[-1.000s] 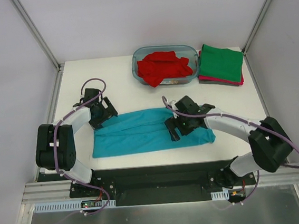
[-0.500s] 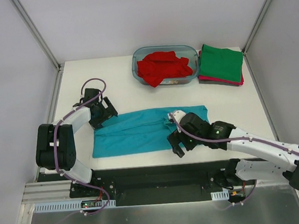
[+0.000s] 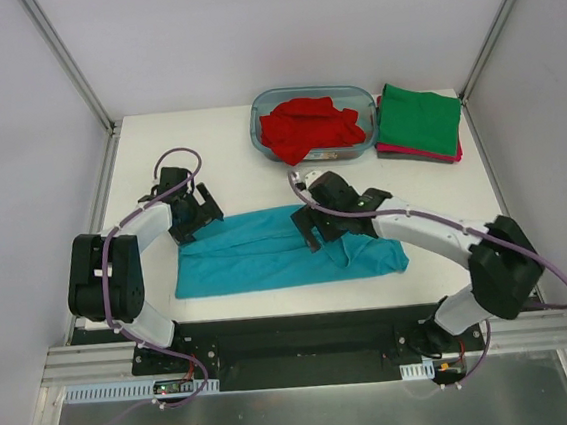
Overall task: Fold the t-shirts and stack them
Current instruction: Fold the other side of the tshirt into a rectangle
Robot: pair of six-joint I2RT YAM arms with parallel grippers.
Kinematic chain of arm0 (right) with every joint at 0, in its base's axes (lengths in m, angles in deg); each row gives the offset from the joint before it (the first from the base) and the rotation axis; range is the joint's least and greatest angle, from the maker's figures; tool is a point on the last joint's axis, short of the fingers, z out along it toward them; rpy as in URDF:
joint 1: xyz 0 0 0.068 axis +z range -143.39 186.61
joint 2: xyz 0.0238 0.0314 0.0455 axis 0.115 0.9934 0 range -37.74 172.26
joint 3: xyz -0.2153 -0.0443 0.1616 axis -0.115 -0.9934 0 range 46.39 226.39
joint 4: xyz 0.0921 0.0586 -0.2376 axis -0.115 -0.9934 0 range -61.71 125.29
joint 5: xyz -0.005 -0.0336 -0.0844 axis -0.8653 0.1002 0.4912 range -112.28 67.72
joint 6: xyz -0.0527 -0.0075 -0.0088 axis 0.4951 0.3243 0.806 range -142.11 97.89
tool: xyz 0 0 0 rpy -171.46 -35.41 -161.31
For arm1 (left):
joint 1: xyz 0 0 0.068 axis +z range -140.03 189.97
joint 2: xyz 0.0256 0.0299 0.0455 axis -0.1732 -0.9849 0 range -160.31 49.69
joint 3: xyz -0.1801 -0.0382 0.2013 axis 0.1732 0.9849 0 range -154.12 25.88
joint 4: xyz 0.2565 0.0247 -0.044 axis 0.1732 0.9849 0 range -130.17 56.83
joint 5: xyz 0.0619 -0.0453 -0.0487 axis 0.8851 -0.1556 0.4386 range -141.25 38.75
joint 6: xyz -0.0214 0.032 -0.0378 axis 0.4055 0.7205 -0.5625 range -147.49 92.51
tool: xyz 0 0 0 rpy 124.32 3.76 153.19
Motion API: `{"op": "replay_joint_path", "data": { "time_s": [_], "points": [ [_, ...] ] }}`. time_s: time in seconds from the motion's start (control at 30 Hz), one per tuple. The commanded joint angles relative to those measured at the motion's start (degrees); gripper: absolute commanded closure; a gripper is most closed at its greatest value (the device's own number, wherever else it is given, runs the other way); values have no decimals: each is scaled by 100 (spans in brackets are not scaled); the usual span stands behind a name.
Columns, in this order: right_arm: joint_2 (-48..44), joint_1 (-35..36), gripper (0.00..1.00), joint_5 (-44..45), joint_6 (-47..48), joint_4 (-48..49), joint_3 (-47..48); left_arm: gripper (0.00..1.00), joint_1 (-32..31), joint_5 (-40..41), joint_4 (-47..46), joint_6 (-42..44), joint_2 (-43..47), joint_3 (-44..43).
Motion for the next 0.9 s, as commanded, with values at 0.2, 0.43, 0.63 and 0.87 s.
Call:
{"op": "replay_joint_path", "data": {
  "time_s": [0.2, 0.43, 0.63, 0.87],
  "points": [
    [1259, 76, 4, -2041, -815, 782, -31, 1, 140, -306, -18, 119, -150, -55],
    [1296, 208, 4, -2229, -1211, 1382, -40, 1, 140, -359, -18, 110, -168, -37],
    [295, 208, 4, -1579, -1325, 1373, -365, 1, 149, -359, -18, 110, -142, -28],
    [-708, 59, 4, -220, -2166, 322, -770, 1, 149, -359, -18, 110, -133, -19]
  ]
}}
